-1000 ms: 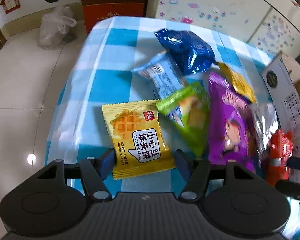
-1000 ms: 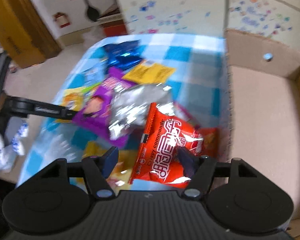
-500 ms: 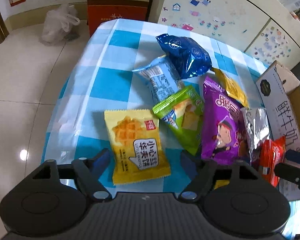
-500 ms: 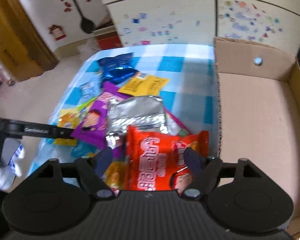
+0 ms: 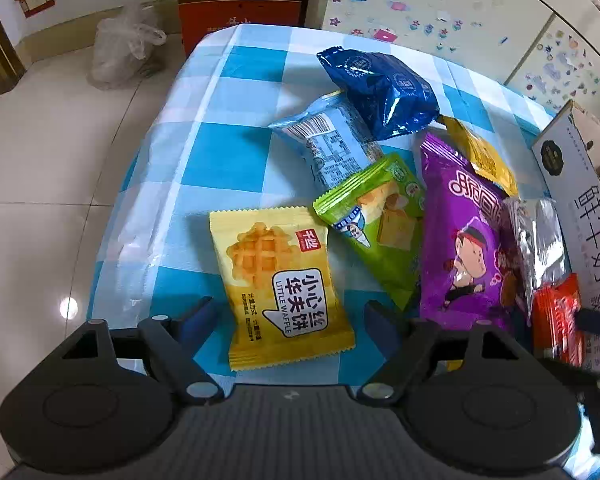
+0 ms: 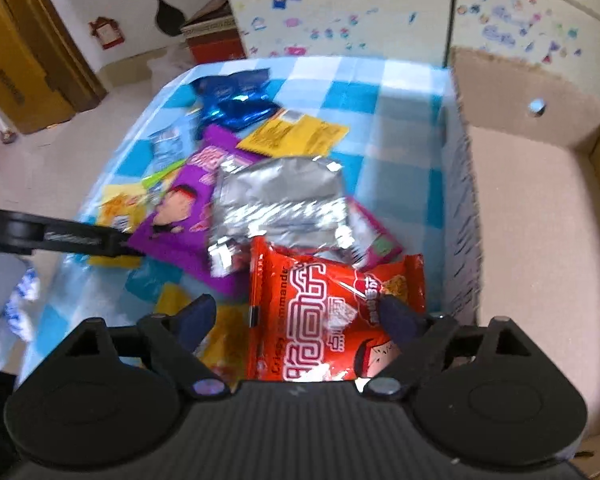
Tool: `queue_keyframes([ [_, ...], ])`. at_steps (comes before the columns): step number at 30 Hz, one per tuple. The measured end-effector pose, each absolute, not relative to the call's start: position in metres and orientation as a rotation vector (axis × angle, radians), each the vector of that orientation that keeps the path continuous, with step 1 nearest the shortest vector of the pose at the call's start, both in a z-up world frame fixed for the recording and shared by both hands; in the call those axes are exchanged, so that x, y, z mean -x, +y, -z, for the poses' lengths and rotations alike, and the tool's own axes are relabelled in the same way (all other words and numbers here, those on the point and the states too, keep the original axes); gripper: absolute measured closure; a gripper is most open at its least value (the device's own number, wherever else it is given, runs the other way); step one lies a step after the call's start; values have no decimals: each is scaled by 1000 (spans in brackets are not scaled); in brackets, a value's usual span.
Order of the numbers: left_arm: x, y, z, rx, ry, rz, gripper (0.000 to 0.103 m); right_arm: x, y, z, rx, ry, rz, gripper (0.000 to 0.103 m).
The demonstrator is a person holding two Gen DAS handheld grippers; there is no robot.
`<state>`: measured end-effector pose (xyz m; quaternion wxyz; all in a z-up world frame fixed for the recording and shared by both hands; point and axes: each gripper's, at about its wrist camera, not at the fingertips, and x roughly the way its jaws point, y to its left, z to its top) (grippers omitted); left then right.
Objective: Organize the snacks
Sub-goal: 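Lift the red-orange bag with the right gripper while the left gripper approaches the yellow waffle packet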
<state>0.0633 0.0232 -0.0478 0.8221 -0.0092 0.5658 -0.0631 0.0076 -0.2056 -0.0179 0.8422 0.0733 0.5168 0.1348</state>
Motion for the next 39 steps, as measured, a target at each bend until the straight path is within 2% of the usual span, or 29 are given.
queue_keyframes([
  [5,-58,22,47,2,1207,157,19,-2,-207,16,-225,1119,-379,11],
  [8,-58,25,47,32,1213,154,19,-2,-211,14,-296,1134,-426,14],
  [15,-60,24,46,-5,1182,108,19,-6,-214,14,-248,1128,-268,12],
  [25,-57,11,55,-67,1210,117,0,-3,-201,24,-190,1186,-175,4],
  [32,-55,8,55,-63,1218,115,0,-2,-193,26,-219,1226,-238,1],
  [36,-49,10,53,-69,1229,154,0,-1,-198,32,-425,1296,-368,3],
  [39,-43,13,52,-66,1238,160,1,1,-205,23,-450,1258,-377,3],
])
